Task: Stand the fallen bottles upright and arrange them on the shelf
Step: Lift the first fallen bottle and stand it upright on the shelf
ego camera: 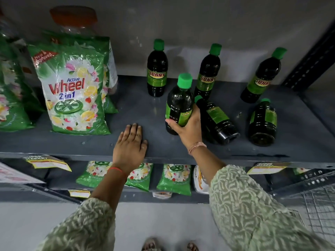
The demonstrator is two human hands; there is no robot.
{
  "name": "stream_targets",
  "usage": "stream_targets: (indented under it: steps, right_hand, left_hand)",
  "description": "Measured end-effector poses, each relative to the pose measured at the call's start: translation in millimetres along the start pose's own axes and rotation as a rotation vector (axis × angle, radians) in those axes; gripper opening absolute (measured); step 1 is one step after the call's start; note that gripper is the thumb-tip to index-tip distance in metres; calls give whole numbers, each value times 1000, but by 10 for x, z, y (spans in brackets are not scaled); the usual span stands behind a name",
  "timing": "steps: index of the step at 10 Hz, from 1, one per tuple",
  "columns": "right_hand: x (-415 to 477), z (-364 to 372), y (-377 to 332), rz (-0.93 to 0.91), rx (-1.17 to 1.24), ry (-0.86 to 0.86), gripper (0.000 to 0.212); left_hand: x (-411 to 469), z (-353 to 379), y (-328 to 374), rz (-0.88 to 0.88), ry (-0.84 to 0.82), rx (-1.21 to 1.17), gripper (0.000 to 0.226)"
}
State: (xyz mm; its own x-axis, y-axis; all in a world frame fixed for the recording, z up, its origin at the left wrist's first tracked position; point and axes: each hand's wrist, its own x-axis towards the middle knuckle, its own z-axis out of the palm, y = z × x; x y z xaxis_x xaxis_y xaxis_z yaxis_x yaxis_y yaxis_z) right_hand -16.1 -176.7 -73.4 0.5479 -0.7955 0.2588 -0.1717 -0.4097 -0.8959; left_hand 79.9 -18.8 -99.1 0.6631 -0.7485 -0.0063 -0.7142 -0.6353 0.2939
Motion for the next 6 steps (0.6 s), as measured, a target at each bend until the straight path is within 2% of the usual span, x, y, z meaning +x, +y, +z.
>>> stream_targets:
  steps: [1,2,3,4,5,6]
  right_hand:
    - [-57,31,-16,42,-47,64,100]
    - [-56,79,-33,97,-63,116,106]
    - [-81,85,-12,131,-9,70,96]
    - [-134,88,-19,138,42,12,102]
    - [-99,118,-14,91,-23,22,109]
    - [-94,109,7,103,-10,-15,94]
  left_hand:
    - [13,27,10,-18,3,11,59]
    - [2,27,10,-15,3,22,68]
    - [-7,23,9,-18,3,31,72]
    - [-8,14,16,-23,3,28,71]
    - [-20,16,16,-15,0,26,71]
    - [-19,11,19,-16,5,16,71]
